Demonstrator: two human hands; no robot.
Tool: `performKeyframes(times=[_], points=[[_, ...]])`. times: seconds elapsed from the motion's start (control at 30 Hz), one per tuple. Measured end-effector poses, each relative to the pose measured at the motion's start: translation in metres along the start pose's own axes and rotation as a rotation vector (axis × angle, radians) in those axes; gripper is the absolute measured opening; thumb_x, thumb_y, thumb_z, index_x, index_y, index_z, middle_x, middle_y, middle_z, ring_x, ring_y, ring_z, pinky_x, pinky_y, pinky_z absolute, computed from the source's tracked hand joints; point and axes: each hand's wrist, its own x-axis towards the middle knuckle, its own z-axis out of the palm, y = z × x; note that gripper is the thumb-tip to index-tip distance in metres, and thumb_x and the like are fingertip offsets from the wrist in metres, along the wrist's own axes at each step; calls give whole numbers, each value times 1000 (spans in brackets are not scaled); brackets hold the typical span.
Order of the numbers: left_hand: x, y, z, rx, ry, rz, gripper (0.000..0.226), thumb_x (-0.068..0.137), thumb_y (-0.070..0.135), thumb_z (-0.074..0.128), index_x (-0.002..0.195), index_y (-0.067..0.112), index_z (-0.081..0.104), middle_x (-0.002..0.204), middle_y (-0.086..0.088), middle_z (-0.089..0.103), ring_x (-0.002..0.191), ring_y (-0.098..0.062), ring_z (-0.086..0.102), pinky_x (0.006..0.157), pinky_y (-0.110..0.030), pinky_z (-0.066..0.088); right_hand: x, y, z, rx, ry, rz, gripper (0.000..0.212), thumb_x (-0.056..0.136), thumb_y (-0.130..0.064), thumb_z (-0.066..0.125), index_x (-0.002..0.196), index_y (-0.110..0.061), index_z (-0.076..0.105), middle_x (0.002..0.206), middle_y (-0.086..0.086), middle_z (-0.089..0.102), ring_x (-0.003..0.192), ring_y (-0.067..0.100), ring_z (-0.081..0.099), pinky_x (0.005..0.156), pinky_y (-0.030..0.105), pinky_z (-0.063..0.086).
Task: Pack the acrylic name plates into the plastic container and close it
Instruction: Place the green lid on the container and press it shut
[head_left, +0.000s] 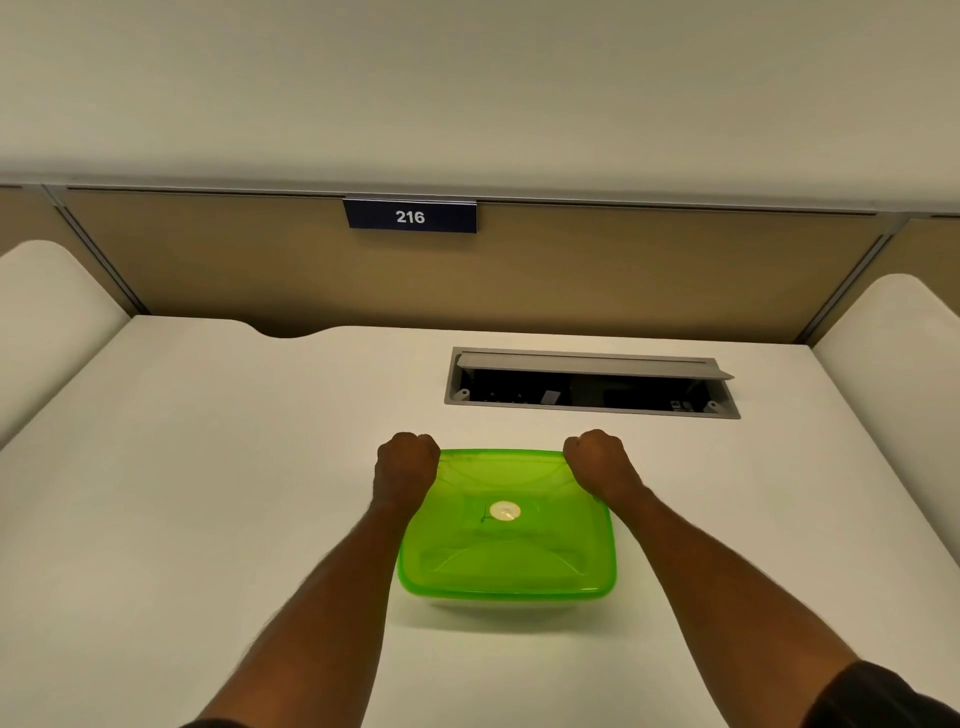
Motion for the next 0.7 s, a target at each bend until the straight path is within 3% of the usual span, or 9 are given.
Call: performKeyframes(times=[0.07, 0.13, 0.2, 0.23, 0.27, 0.33, 0.43, 0.57, 0.7], points=[[-8, 3, -5, 5, 16, -22, 9, 63, -3, 69, 58, -3, 62, 55, -20, 62, 50, -36, 63, 46, -30, 48, 8, 1, 2, -7, -29, 29, 17, 65, -7, 76, 70, 2, 62, 67, 18, 62, 58, 29, 63, 52, 26, 49], [-14, 1, -4, -11, 113, 54, 20, 80, 2, 59, 61, -4, 60, 60, -23, 62, 56, -40, 64, 50, -37, 51, 10, 5, 6, 35, 35, -27, 27, 45, -6, 85, 57, 0, 61, 52, 17, 58, 44, 30, 60, 42, 28, 48], [-17, 4, -5, -64, 156, -42, 47, 100, 34, 40, 83, -5, 63, 90, -26, 67, 89, -43, 64, 73, -41, 50, -2, 2, 3, 237, -25, 35, 24, 69, -8, 71, 55, -2, 52, 55, 16, 54, 56, 35, 60, 53, 35, 50], [-17, 3, -5, -80, 105, -103, 60, 98, 49, 35, 89, -3, 62, 100, -24, 66, 99, -42, 62, 79, -39, 47, -7, 0, 3, 316, 45, 24, 29, 87, -15, 55, 59, -5, 50, 63, 14, 53, 70, 33, 58, 64, 34, 46], [-20, 3, -7, -121, 66, -169, 68, 95, 59, 33, 91, -2, 63, 103, -24, 66, 102, -40, 60, 82, -39, 46, -5, 3, 6, 347, 133, 45, 36, 95, -25, 44, 65, -6, 52, 70, 12, 54, 80, 31, 56, 71, 32, 41], [-23, 2, -11, -200, 51, -229, 79, 89, 69, 29, 90, -1, 64, 105, -24, 66, 103, -38, 60, 84, -38, 45, -5, 7, 1, 426, 79, 141, 53, 97, -47, 38, 83, -1, 60, 85, 15, 59, 88, 30, 56, 78, 34, 41], [-31, -8, -10, -235, 64, -262, 82, 87, 73, 28, 90, 0, 64, 104, -23, 67, 100, -37, 61, 81, -38, 45, -22, 19, -7, 606, 40, 140, 61, 90, -64, 38, 84, -7, 57, 78, 14, 56, 73, 27, 56, 69, 38, 52], [-48, -17, -3, -175, 108, -236, 74, 90, 68, 29, 88, 1, 61, 99, -21, 67, 97, -37, 61, 76, -38, 44, -47, 41, 0, 658, -84, 47, 56, 88, -64, 46, 90, -10, 60, 80, 7, 61, 71, 23, 61, 53, 31, 53], [-54, -12, -9, -162, 144, -158, 62, 94, 57, 36, 79, 1, 59, 94, -22, 67, 97, -39, 61, 77, -38, 44, -47, 52, 20, 567, 69, -75, 39, 90, -53, 51, 83, -17, 63, 76, 2, 61, 70, 22, 59, 57, 32, 46]])
